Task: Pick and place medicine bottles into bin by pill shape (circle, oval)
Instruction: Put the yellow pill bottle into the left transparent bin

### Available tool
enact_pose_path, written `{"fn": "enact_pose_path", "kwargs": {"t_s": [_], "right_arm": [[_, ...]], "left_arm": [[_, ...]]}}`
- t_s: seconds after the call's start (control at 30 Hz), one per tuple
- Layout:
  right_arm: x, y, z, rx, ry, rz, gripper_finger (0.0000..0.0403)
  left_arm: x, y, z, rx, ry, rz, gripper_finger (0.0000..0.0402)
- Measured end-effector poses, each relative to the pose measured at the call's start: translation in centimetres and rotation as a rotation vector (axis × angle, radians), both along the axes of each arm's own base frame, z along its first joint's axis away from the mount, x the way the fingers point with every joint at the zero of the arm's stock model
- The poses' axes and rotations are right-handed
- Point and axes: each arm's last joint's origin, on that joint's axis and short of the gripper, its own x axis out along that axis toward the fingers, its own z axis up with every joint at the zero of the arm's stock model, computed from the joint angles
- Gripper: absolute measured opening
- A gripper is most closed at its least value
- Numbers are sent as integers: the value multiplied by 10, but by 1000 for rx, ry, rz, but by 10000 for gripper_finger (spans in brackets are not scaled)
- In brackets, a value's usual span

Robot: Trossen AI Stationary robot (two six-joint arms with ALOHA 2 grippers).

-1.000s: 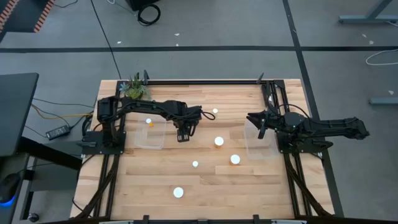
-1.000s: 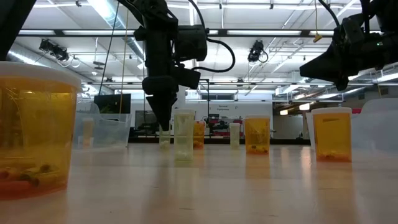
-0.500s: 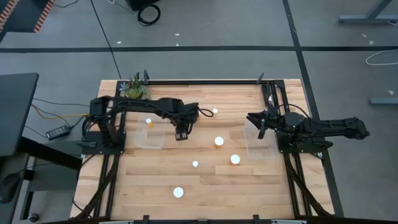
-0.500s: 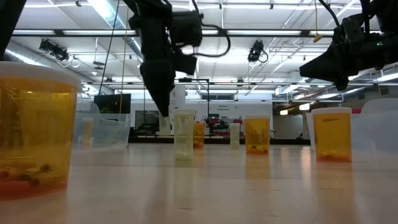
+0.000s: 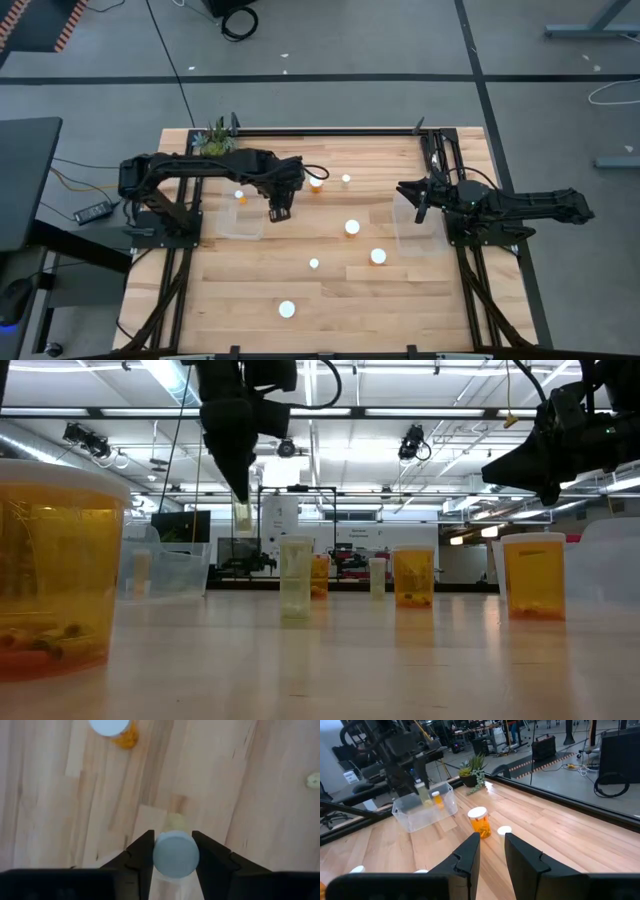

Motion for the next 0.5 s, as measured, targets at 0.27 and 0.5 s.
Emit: {"fn": "enact_pose_path", "kwargs": {"t_s": [0.27, 0.5], "right_arm": [[0, 0, 0, 0, 0, 0, 97], [0, 0, 0, 0, 5, 1, 97]], "left_arm": [[-19, 2, -1, 22, 49, 34, 135], [-48, 3, -17, 4, 57, 118, 128]]}}
